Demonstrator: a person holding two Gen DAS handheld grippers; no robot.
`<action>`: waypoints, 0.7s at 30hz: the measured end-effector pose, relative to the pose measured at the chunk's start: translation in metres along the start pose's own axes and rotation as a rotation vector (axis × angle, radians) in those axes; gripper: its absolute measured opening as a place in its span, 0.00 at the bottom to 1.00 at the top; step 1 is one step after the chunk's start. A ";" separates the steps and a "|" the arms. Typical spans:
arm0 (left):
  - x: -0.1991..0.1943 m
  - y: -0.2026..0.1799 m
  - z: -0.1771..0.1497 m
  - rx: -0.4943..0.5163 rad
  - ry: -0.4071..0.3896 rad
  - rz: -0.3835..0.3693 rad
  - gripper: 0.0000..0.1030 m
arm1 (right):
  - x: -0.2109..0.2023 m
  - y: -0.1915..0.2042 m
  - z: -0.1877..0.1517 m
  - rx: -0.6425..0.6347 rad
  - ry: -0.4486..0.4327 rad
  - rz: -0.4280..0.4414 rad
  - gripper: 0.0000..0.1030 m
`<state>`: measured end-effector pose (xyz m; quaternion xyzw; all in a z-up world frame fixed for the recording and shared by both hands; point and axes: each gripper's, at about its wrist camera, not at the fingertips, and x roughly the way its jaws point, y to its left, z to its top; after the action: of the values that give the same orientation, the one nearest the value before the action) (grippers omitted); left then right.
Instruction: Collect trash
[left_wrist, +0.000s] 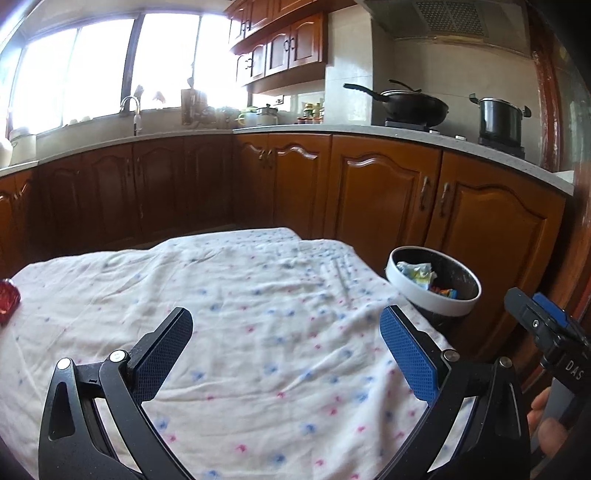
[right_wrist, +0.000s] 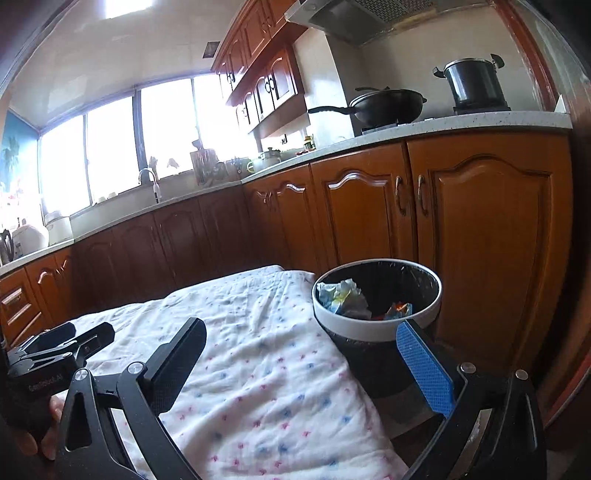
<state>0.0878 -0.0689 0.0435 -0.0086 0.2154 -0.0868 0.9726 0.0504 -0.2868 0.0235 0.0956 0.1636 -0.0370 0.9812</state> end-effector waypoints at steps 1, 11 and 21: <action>-0.001 0.001 -0.003 0.002 -0.004 0.011 1.00 | 0.000 0.001 -0.001 -0.003 0.001 0.001 1.00; -0.010 0.006 -0.020 0.019 -0.021 0.076 1.00 | -0.008 0.012 -0.007 -0.036 -0.007 0.009 1.00; -0.019 0.007 -0.022 0.023 -0.038 0.090 1.00 | -0.010 0.025 -0.012 -0.066 -0.012 0.035 1.00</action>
<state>0.0629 -0.0580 0.0308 0.0105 0.1963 -0.0452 0.9794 0.0394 -0.2594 0.0198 0.0657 0.1574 -0.0152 0.9852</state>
